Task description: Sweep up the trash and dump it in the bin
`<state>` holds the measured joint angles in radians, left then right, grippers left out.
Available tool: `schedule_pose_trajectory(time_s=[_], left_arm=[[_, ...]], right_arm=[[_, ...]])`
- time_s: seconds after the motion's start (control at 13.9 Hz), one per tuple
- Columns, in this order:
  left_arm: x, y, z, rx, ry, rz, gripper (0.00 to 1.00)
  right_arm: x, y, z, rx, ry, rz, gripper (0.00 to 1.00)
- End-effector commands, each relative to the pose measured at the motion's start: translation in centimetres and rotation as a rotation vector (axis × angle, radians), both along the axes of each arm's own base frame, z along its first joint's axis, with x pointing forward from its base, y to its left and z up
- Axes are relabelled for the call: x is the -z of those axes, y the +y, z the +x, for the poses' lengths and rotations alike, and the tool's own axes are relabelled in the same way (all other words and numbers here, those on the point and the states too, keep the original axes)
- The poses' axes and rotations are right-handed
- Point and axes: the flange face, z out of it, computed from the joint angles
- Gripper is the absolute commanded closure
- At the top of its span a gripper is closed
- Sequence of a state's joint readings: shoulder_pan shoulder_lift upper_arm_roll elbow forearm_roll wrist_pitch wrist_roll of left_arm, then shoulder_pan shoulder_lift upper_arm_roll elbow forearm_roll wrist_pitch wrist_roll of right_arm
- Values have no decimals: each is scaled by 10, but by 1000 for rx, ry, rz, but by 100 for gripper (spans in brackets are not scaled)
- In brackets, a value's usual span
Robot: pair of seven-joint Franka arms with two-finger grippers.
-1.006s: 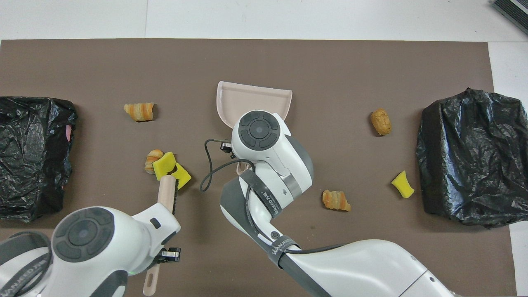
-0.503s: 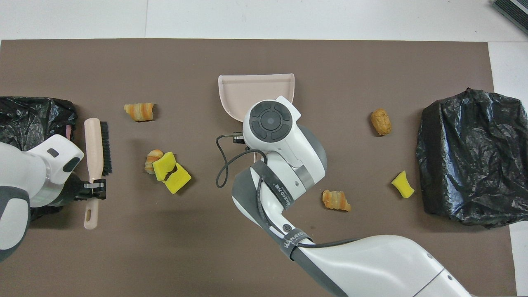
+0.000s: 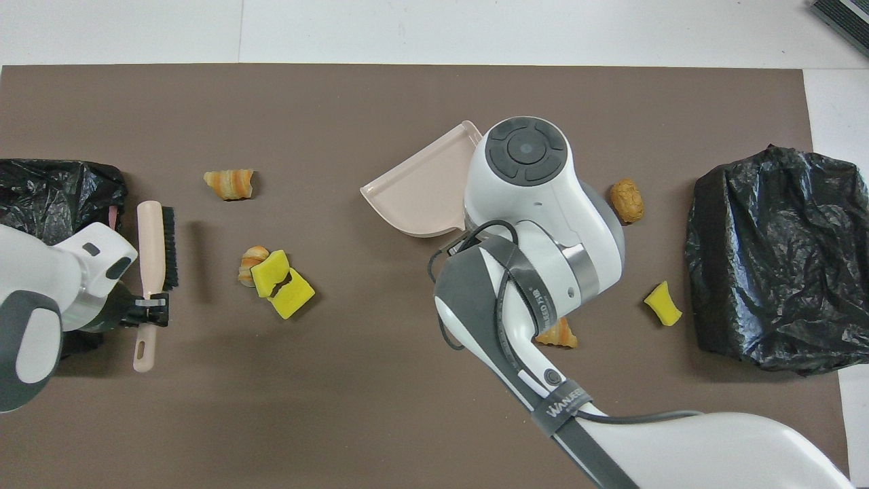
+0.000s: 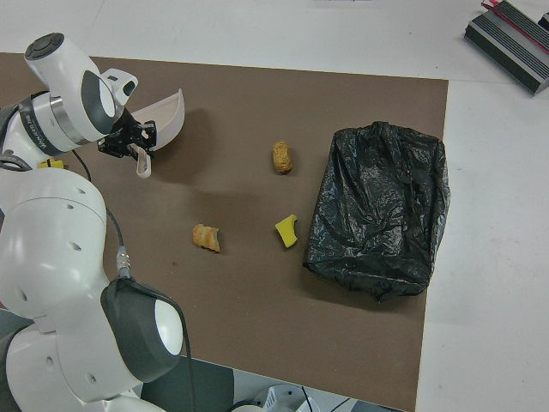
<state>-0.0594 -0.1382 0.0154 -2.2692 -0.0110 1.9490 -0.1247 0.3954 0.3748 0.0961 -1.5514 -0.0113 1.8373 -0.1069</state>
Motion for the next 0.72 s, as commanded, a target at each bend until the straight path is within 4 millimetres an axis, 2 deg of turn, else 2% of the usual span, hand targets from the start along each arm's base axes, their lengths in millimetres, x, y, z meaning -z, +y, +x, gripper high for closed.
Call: schedule_pose_trajectory(time_s=[0.0, 0.14, 0.22, 0.43, 0.57, 0.65], left_arm=[[23, -36, -13, 15, 26, 29, 100], [28, -46, -19, 25, 28, 33, 100], [27, -62, -22, 34, 26, 37, 100], [34, -115, -36, 53, 37, 40, 100], [34, -144, -47, 37, 43, 29, 100], [34, -155, -51, 26, 47, 19, 100]], right_arm=[[-5, -23, -13, -255, 60, 30, 100], [-12, -35, -23, -405, 80, 22, 100], [-13, -45, -28, -533, 97, 31, 100], [5, -81, -29, -861, 114, 71, 100], [21, -109, -30, -967, 86, 47, 100], [24, -110, -28, -1026, 51, 47, 100]])
